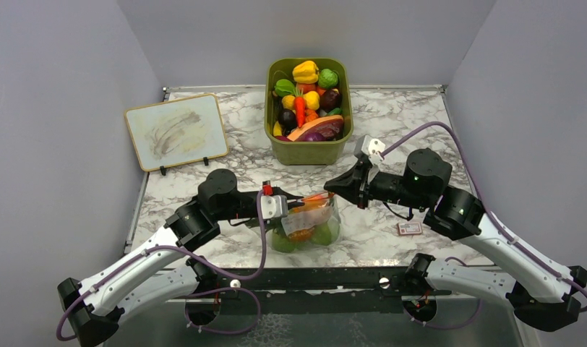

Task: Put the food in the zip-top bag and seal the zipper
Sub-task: Adjust the zipper food storage bag at the center of the board.

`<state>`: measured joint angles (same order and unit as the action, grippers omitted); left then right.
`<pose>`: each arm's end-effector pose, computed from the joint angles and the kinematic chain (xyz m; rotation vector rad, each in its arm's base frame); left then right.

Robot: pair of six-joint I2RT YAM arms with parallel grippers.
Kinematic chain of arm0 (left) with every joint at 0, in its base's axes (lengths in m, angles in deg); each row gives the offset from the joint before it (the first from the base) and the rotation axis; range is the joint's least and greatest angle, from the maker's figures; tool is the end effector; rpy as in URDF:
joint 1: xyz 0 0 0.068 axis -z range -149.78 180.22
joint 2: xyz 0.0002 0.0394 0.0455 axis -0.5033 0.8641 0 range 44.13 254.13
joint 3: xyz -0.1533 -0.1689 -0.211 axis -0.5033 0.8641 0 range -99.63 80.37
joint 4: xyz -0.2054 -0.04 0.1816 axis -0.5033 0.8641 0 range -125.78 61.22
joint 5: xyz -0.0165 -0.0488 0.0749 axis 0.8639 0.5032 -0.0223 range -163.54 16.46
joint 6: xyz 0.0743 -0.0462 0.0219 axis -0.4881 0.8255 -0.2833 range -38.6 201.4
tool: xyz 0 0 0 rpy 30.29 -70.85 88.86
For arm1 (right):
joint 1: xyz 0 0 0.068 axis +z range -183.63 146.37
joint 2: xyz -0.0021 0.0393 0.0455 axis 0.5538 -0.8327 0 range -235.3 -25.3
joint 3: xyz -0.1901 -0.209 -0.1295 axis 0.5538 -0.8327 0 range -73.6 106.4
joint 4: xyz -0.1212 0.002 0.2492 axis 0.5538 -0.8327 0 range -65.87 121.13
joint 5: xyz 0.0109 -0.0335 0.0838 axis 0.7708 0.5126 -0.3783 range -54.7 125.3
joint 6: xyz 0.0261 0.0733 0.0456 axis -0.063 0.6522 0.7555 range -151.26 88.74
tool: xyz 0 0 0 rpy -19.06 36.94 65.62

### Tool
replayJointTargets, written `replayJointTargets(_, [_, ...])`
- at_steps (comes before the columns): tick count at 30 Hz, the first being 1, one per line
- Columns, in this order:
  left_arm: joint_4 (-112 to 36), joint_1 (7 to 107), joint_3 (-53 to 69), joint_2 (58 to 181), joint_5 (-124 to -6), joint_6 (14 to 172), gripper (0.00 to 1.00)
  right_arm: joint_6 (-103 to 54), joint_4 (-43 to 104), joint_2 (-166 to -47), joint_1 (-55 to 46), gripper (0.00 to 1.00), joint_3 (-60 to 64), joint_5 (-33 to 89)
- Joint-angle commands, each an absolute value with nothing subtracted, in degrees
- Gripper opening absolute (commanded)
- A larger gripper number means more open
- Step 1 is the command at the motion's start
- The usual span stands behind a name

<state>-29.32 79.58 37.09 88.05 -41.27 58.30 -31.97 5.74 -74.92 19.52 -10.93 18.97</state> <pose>0.1009 -0.1836 0.3632 1.3459 1.1071 -0.8146 0.1095 0.1839 0.4297 -1.0330 1.5597 0.9001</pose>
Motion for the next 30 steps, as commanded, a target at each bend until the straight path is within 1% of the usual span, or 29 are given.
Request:
replayJointTargets(1, [-33.39,79.78,37.43,87.82,-40.4,57.55,0.0,-30.86,12.17,-74.66,19.54,0.01,-8.0,16.23])
replayJointTargets(5, [-33.2,79.79,37.87,87.66,-40.34,57.16,0.0,-29.25,14.25,-72.36,19.54,0.01,-10.65,24.44])
replayJointTargets(8, [-33.17,79.79,37.94,87.73,-39.7,56.89,0.0,-30.4,9.5,-72.52,19.52,0.01,-12.1,31.03])
replayJointTargets(9, [-33.13,79.79,37.85,87.77,-39.56,56.81,0.0,-30.3,7.48,-72.87,19.54,0.03,-12.17,32.92])
replayJointTargets(10, [-32.84,79.77,37.65,87.87,-39.34,56.6,0.0,-30.0,5.88,-73.26,19.53,0.09,-12.17,33.46])
replayJointTargets(11, [-32.48,79.79,37.39,88.04,-39.15,56.3,0.0,-30.1,4.62,-73.46,19.54,0.18,-12.17,32.7])
replayJointTargets(12, [-32.15,79.79,37.2,88.15,-38.97,56.0,0.0,-30.84,3.64,-73.53,19.55,0.27,-12.17,30.68])
replayJointTargets(14, [-31.94,79.79,36.9,88.41,-38.76,55.62,0.0,-32.09,2.16,-73.5,19.55,0.39,-12.06,26.55])
replayJointTargets(16, [-31.84,79.72,36.71,88.7,-38.42,55.43,0.0,-33.34,1.38,-73.39,19.55,0.5,-11.98,24.64])
replayJointTargets(18, [-31.85,79.78,36.61,89.01,-38.09,55.32,0.0,-35.25,1.05,-73.31,19.55,0.55,-12.15,23.17])
replayJointTargets(20, [-32.09,79.79,36.6,89.15,-38.03,55.36,0.0,-36.55,-0.64,-74.3,19.55,0.56,-11.12,22.39])
replayJointTargets(23, [-32.18,79.79,36.39,89.3,-37.9,55.42,0.0,-37.29,-3.96,-76.59,19.55,0.5,-9.09,22.41])
replayJointTargets(27, [-31.86,79.73,35.93,89.36,-37.86,55.47,0.0,-36.81,-7.83,-78.2,19.55,0.45,-7.92,23.84])
replayJointTargets(30, [-31.73,79.78,35.68,89.48,-37.9,55.39,0.0,-34.7,-7.54,-77.56,19.54,0.43,-8.87,24.65])
